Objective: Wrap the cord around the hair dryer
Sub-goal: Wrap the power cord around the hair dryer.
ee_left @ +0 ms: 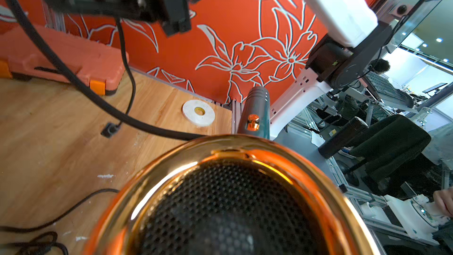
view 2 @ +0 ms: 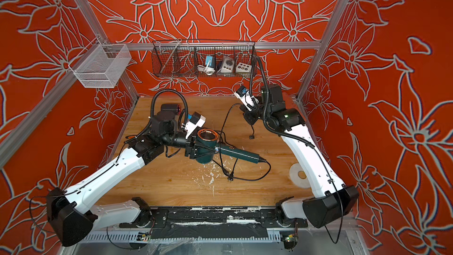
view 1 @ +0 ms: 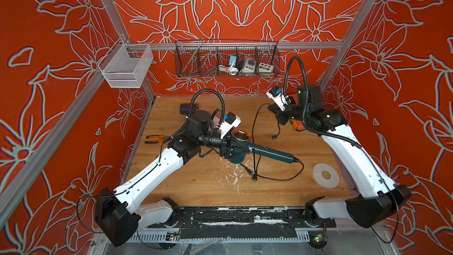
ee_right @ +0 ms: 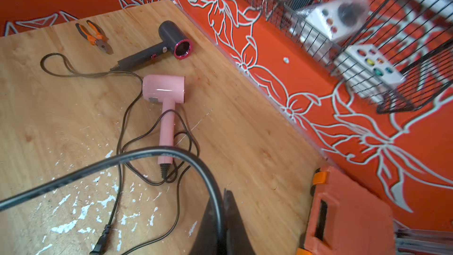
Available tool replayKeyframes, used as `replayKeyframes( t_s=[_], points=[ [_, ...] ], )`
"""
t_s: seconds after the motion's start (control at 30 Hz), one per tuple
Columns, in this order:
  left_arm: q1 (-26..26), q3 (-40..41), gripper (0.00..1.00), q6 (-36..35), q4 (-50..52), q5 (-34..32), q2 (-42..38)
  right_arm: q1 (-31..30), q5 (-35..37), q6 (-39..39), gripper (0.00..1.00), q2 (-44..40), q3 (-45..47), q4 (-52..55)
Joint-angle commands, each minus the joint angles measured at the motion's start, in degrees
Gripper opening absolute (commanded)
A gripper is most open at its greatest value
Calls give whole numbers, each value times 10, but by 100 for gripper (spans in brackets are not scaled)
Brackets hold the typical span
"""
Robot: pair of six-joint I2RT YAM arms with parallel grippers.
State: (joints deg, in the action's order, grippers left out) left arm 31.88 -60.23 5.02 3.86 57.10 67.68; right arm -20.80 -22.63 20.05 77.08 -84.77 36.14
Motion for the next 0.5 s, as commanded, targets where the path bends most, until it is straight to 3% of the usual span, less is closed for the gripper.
replayKeyframes(
  t_s=[0.0, 0.47],
  points=[
    [-2, -23, 0, 36, -95, 22, -22, 15, -83, -44, 0, -19, 47, -61],
    [-71, -33, 0, 194, -303, -2, -23, 25, -106, -204, 0, -112, 258, -257]
  ],
)
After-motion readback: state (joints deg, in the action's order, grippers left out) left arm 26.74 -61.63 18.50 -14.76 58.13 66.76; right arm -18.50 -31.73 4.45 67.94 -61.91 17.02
